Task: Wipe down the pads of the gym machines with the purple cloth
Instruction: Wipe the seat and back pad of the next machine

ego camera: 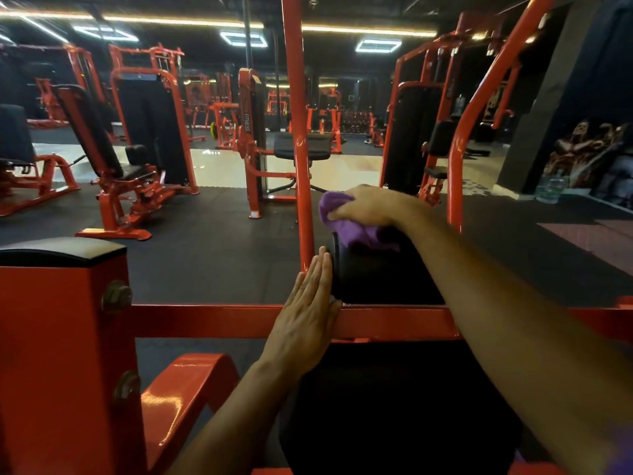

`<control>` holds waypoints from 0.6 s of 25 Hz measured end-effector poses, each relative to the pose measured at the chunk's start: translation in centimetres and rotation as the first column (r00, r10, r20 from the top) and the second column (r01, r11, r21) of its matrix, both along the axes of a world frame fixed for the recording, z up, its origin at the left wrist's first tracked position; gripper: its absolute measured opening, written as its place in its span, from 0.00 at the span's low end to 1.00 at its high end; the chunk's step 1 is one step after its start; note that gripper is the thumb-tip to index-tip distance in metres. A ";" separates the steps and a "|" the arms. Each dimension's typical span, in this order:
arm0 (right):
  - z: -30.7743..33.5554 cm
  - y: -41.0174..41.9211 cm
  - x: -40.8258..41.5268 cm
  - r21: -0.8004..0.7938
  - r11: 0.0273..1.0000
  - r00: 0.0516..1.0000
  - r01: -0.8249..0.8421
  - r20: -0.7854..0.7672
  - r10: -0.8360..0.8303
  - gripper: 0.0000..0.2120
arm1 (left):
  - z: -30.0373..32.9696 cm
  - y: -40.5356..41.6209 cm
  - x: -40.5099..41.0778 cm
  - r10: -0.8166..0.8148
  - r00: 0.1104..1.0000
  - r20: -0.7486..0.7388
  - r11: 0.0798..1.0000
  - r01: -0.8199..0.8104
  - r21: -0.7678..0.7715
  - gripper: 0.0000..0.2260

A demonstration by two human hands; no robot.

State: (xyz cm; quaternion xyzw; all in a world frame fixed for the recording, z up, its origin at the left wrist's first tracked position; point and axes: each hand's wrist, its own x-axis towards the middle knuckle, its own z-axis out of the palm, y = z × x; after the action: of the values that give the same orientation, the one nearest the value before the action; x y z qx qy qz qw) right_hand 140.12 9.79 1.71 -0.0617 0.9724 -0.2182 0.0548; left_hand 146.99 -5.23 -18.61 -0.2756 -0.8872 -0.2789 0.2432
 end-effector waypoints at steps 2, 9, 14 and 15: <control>1.1 -0.6 -2.0 -0.042 0.999 0.982 -0.007 0.189 0.015 0.07 | 0.3 -0.2 0.3 -0.010 1.000 0.013 1.000 0.010 -0.018 0.31; -5.4 0.9 3.0 0.115 0.993 0.847 0.023 -0.530 0.042 0.25 | -0.3 -0.4 1.2 -0.007 1.000 0.016 1.000 0.008 -0.025 0.28; -11.8 1.2 7.9 0.112 0.993 0.517 0.035 -0.853 0.078 0.27 | -0.5 -0.3 1.4 0.010 1.000 -0.001 0.998 -0.010 -0.068 0.27; -10.3 1.1 7.3 0.121 0.992 0.597 0.026 -0.798 0.082 0.27 | -0.2 -0.4 1.4 0.008 1.000 0.011 0.997 -0.007 -0.072 0.27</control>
State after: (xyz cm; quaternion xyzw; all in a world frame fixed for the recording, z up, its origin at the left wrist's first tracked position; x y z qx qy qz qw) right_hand 147.39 10.87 -8.64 -0.1648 0.9036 -0.1077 -0.3805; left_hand 148.43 -5.58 -18.82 -0.2794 -0.8991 -0.2471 0.2292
